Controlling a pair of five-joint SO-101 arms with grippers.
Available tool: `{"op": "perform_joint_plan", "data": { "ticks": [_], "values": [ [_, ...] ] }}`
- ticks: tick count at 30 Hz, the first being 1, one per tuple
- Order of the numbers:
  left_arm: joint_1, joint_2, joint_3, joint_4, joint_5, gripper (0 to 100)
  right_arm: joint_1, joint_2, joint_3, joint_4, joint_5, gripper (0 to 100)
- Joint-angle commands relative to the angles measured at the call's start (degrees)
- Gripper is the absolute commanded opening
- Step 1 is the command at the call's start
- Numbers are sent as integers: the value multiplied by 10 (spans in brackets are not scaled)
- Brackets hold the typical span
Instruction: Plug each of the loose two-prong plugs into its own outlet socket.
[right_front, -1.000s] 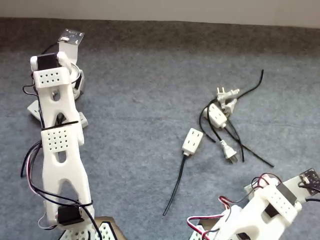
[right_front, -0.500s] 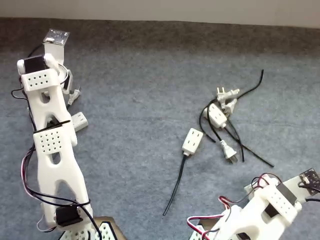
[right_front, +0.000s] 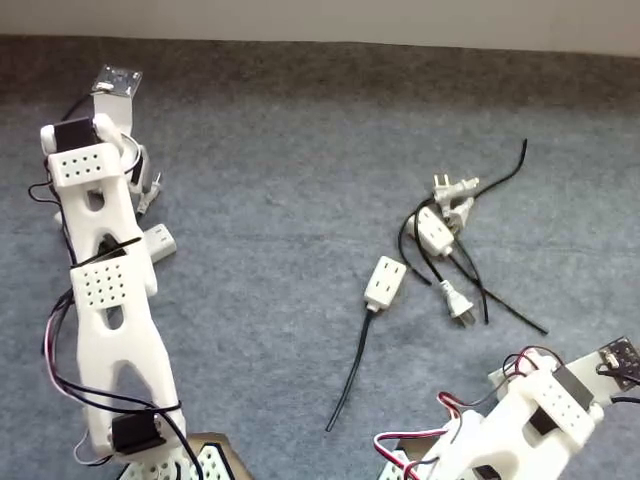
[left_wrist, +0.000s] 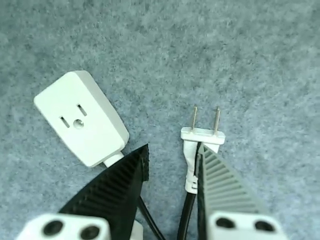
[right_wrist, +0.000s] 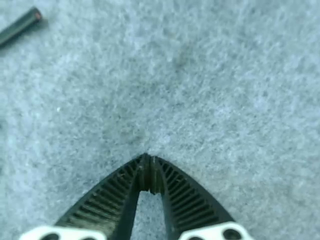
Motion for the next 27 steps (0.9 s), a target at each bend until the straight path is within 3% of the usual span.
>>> {"op": "perform_joint_plan", "data": {
  "ticks": [1, 27],
  "values": [
    [29, 0, -6, 10, 4, 171, -19, 4, 7, -13, -1, 6],
    [95, 21, 18, 25, 43, 172, -19, 4, 7, -13, -1, 6]
  ]
}}
